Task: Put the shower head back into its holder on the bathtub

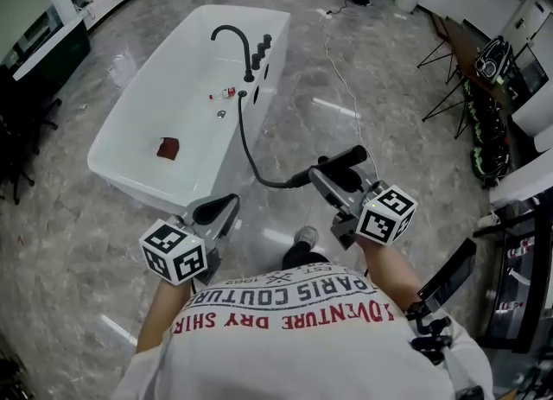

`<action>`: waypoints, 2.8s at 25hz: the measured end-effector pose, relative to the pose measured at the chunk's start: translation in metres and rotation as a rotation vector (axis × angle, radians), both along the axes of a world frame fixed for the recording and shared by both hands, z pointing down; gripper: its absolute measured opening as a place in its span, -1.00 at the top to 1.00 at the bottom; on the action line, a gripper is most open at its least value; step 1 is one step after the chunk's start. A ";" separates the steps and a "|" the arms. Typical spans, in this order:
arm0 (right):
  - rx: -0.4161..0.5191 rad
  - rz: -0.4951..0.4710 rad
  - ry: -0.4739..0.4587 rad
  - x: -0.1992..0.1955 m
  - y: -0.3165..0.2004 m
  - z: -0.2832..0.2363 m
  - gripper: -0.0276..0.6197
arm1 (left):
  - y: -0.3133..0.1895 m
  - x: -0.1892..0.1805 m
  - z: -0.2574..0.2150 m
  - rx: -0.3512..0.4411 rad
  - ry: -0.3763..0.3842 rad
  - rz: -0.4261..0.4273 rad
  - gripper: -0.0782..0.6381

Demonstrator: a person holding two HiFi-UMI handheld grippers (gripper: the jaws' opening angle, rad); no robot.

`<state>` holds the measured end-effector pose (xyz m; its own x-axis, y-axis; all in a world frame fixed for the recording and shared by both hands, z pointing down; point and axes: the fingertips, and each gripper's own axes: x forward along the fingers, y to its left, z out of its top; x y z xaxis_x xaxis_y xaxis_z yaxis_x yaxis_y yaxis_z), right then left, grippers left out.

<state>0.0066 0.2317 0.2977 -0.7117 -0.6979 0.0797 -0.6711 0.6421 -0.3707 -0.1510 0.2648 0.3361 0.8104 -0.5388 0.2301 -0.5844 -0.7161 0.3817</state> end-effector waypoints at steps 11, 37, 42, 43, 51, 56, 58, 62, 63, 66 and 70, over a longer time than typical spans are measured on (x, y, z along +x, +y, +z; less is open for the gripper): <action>0.014 0.000 -0.001 0.002 -0.006 -0.013 0.47 | -0.010 -0.009 0.004 -0.015 0.018 -0.039 0.77; -0.067 0.039 -0.153 0.097 -0.149 0.013 0.47 | -0.130 0.061 0.051 -0.143 -0.062 -0.031 0.77; -0.083 0.054 -0.157 0.133 -0.204 0.018 0.47 | -0.187 0.103 0.055 -0.167 -0.082 -0.006 0.77; -0.086 0.054 -0.157 0.139 -0.213 0.019 0.47 | -0.196 0.113 0.054 -0.167 -0.084 0.003 0.77; -0.096 0.039 -0.189 0.182 -0.276 0.026 0.47 | -0.249 0.173 0.060 -0.173 -0.132 0.065 0.77; -0.088 0.043 -0.213 0.204 -0.290 0.025 0.47 | -0.262 0.193 0.064 -0.230 -0.076 0.079 0.77; -0.078 0.047 -0.225 0.211 -0.295 0.020 0.47 | -0.269 0.195 0.064 -0.229 -0.071 0.074 0.77; -0.043 0.035 -0.227 0.217 -0.302 0.003 0.47 | -0.275 0.199 0.063 -0.230 -0.045 0.076 0.77; -0.033 0.033 -0.229 0.217 -0.304 -0.001 0.47 | -0.276 0.200 0.063 -0.225 -0.043 0.080 0.77; -0.015 0.026 -0.225 0.216 -0.309 -0.011 0.47 | -0.281 0.203 0.065 -0.208 -0.071 0.088 0.77; -0.006 0.013 -0.215 0.211 -0.313 -0.018 0.47 | -0.289 0.199 0.077 -0.203 -0.095 0.092 0.77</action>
